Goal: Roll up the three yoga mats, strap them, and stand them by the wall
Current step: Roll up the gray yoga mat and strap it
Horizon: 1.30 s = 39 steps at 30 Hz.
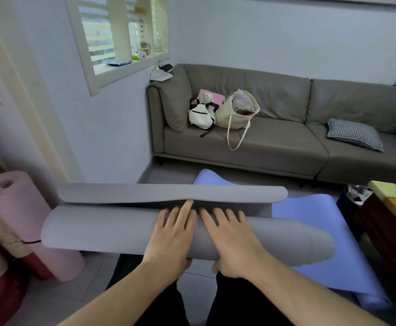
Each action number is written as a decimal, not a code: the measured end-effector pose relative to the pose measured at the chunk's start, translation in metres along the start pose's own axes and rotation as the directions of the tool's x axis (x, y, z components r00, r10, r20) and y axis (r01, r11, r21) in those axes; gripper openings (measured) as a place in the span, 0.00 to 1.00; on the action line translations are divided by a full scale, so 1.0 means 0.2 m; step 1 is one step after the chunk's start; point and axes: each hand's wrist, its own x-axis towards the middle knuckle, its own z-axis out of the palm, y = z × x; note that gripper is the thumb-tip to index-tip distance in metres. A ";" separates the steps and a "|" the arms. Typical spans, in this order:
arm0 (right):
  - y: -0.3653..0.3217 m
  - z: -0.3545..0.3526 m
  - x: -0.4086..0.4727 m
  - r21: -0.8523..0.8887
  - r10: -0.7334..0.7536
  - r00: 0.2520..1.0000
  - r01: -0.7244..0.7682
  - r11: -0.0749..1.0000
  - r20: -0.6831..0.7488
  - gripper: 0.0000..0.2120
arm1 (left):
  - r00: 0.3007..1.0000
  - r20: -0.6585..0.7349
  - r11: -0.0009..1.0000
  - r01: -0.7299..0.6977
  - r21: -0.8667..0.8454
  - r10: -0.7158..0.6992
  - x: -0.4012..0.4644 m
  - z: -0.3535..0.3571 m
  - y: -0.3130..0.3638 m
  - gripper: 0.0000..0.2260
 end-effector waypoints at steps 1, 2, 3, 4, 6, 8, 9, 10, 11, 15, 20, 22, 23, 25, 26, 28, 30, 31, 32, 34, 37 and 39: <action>0.00 0.01 0.00 0.001 0.012 1.000 -0.012 1.000 -0.004 0.63 | 1.000 0.000 1.000 -0.002 0.000 0.002 0.00 0.00 0.00 0.50; 0.00 0.01 0.01 0.010 0.022 1.000 -0.022 1.000 -0.012 0.61 | 1.000 0.001 1.000 -0.002 0.003 0.002 0.00 0.00 0.01 0.50; 0.01 0.01 0.02 0.025 0.025 0.999 -0.025 0.999 -0.020 0.59 | 1.000 0.001 1.000 0.000 0.005 0.000 0.01 0.00 0.01 0.49; 0.02 0.00 0.04 0.051 0.023 1.000 -0.022 0.998 -0.017 0.56 | 1.000 0.003 1.000 0.002 0.006 -0.002 0.01 -0.01 0.00 0.49; 0.05 -0.03 0.07 0.113 0.018 1.000 -0.019 0.993 0.012 0.54 | 1.000 0.000 1.000 0.003 0.018 -0.003 0.02 -0.01 0.00 0.49; 0.07 -0.04 0.09 0.148 0.012 0.999 -0.017 0.989 0.038 0.54 | 1.000 -0.004 0.999 0.009 0.036 -0.009 0.03 -0.01 0.00 0.50; 0.08 -0.04 0.10 0.162 0.012 0.999 -0.019 0.987 0.044 0.54 | 1.000 -0.004 0.999 0.013 0.037 -0.013 0.03 -0.01 0.00 0.51; 0.08 -0.04 0.11 0.177 0.012 0.999 -0.020 0.984 0.043 0.54 | 1.000 -0.003 0.999 0.014 0.033 -0.014 0.03 0.00 0.00 0.51; 0.08 -0.03 0.11 0.186 0.012 0.999 -0.017 0.982 0.030 0.53 | 1.000 -0.006 1.000 0.014 0.028 -0.013 0.03 0.01 -0.01 0.51; 0.06 0.01 0.08 0.129 0.005 0.997 0.006 0.992 -0.081 0.55 | 1.000 -0.011 1.000 -0.002 0.019 0.003 0.02 0.03 -0.02 0.51; -0.01 0.11 -0.03 -0.006 0.070 0.982 -0.072 0.997 -0.175 0.63 | 1.000 0.000 1.000 -0.024 0.003 0.024 0.05 0.02 -0.05 0.53; -0.01 0.12 -0.01 -0.016 0.092 0.984 -0.096 0.995 -0.149 0.61 | 1.000 -0.015 1.000 -0.022 -0.002 0.022 0.05 0.02 -0.04 0.53; 0.00 0.11 0.01 -0.003 0.092 0.987 -0.093 0.996 -0.135 0.60 | 1.000 -0.022 1.000 -0.019 -0.006 0.018 0.04 0.02 -0.04 0.52; 0.02 0.08 0.05 0.046 0.080 0.991 -0.075 0.996 -0.104 0.57 | 0.999 -0.036 1.000 -0.010 -0.009 0.010 0.03 0.03 -0.04 0.53; 0.04 0.06 0.07 0.072 0.074 0.993 -0.068 0.995 -0.090 0.57 | 0.999 -0.038 1.000 -0.008 -0.002 0.008 0.03 0.04 -0.04 0.53; 0.08 0.05 0.09 0.105 0.061 0.996 -0.054 0.993 -0.065 0.56 | 1.000 -0.030 1.000 -0.002 0.013 0.002 0.03 0.04 -0.04 0.54; 0.10 0.04 0.11 0.111 0.055 0.997 -0.048 0.993 -0.063 0.55 | 1.000 -0.029 1.000 0.007 0.014 -0.007 0.03 0.03 -0.03 0.52; 0.11 0.04 0.11 0.107 0.052 0.997 -0.045 0.993 -0.062 0.55 | 1.000 -0.027 1.000 0.016 0.012 -0.016 0.03 0.03 -0.03 0.51; 0.11 0.04 0.11 0.105 0.049 0.997 -0.043 0.994 -0.063 0.55 | 0.999 -0.030 1.000 0.022 0.013 -0.022 0.02 0.03 -0.02 0.50; 0.11 0.02 0.11 0.110 0.046 0.997 -0.040 0.993 -0.054 0.55 | 0.999 -0.037 1.000 0.019 0.018 -0.018 0.01 0.03 -0.03 0.49; 0.11 0.00 0.11 0.160 0.049 0.999 -0.048 0.986 -0.005 0.56 | 1.000 -0.024 1.000 0.007 0.028 -0.007 -0.01 0.02 -0.03 0.49; 0.11 -0.01 0.10 0.197 0.049 0.998 -0.054 0.979 0.028 0.56 | 1.000 -0.007 0.999 0.007 0.035 -0.006 -0.01 0.00 -0.03 0.49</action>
